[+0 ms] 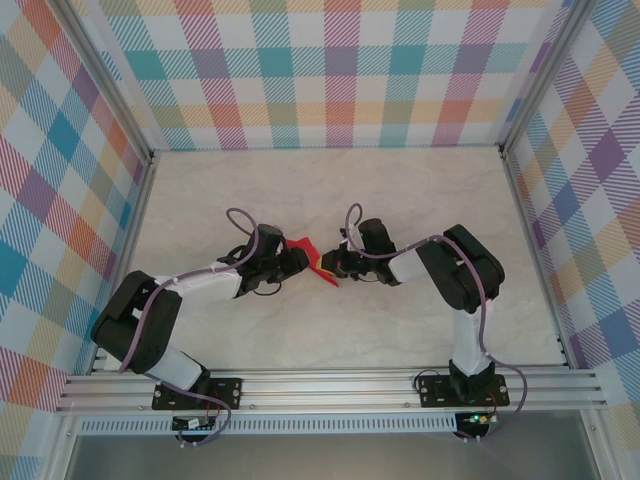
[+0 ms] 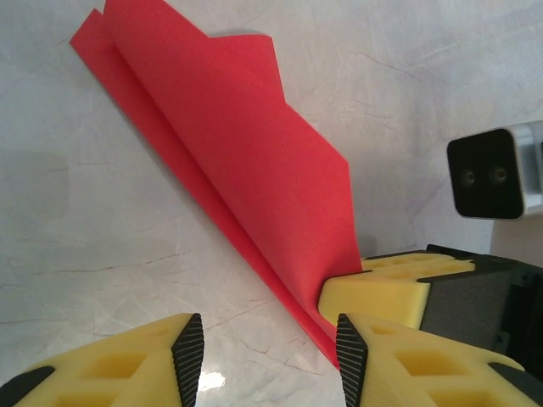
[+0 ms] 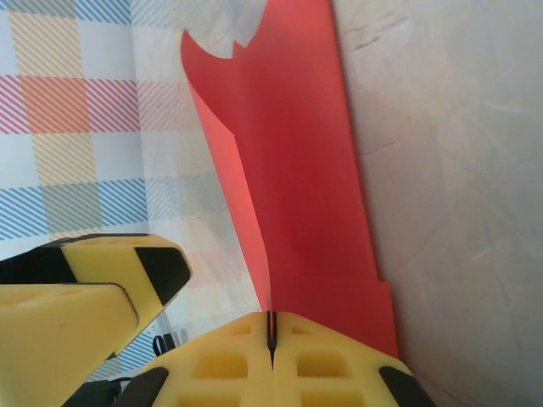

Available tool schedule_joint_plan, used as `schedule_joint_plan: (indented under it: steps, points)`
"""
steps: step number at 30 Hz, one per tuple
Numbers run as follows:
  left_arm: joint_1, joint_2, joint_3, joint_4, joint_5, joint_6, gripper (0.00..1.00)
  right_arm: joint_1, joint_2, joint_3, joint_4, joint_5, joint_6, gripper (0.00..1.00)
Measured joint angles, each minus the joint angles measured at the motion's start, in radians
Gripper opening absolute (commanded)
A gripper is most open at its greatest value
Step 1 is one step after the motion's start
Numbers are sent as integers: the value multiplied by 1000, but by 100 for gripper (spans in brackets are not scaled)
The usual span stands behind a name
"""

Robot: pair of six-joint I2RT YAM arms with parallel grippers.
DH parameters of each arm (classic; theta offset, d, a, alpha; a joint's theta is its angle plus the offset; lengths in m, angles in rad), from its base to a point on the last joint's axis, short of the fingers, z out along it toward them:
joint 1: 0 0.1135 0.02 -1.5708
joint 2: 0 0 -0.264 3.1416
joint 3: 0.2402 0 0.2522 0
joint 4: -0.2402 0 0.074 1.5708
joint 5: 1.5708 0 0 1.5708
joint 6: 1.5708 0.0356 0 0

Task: Fold a paper plane with a square sheet of paper (pick it up from the middle)
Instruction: Fold the wing for the fifth time at the center of the table.

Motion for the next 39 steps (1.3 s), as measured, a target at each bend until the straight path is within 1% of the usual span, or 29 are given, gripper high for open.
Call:
schedule_joint_plan:
  steps: [12,21,26,39]
  points:
    - [0,61,0,59,5,2,37,-12,32,3,4,-19,43,0]
    - [0,101,7,109,35,4,24,-17,40,18,-16,-35,47,0]
    - [0,138,27,130,49,4,20,-17,40,28,-43,-36,36,0]
    - [0,195,61,153,72,8,16,-17,41,49,-95,-39,25,0]
